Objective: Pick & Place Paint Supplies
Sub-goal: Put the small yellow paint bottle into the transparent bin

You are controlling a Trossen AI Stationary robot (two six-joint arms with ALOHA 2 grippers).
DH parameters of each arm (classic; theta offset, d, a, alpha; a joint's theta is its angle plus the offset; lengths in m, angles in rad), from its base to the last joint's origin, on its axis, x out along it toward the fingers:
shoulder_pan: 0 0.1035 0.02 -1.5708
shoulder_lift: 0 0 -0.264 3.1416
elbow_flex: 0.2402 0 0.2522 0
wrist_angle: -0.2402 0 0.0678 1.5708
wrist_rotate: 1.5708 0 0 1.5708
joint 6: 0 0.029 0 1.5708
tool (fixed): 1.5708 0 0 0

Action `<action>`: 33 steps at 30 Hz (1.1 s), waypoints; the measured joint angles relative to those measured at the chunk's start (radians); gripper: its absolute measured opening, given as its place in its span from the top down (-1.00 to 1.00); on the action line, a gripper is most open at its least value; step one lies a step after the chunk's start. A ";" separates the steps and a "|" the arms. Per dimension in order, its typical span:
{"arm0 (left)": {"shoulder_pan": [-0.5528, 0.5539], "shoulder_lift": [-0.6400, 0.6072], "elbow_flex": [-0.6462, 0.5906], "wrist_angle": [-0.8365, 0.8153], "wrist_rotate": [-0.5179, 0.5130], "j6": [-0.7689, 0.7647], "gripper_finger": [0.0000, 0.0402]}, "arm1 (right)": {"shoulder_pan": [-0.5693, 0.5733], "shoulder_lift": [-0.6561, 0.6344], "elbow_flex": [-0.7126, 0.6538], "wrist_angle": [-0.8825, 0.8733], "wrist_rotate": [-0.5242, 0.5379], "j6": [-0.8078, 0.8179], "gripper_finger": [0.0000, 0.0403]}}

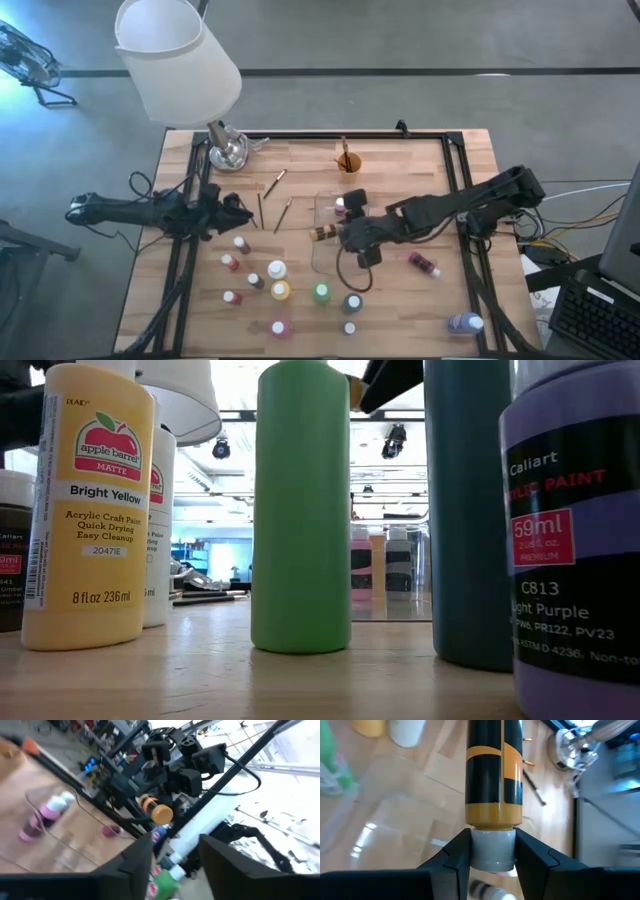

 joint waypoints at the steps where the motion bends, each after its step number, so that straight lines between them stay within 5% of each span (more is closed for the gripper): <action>1: 0.000 0.010 0.005 -0.001 0.005 -0.032 0.05 | 0.002 0.015 0.017 -0.011 0.023 -0.019 0.45; 5: -0.002 0.049 0.033 0.005 0.046 -0.122 -0.20 | 0.018 0.079 0.076 -0.044 0.169 -0.087 0.45; 10: -0.007 0.106 0.075 0.007 0.053 -0.143 -0.28 | 0.039 0.132 0.111 -0.044 0.303 -0.166 0.45; 33: -0.014 0.531 0.350 0.004 0.265 -0.291 -0.25 | 0.091 0.163 0.131 0.208 0.318 -0.472 0.45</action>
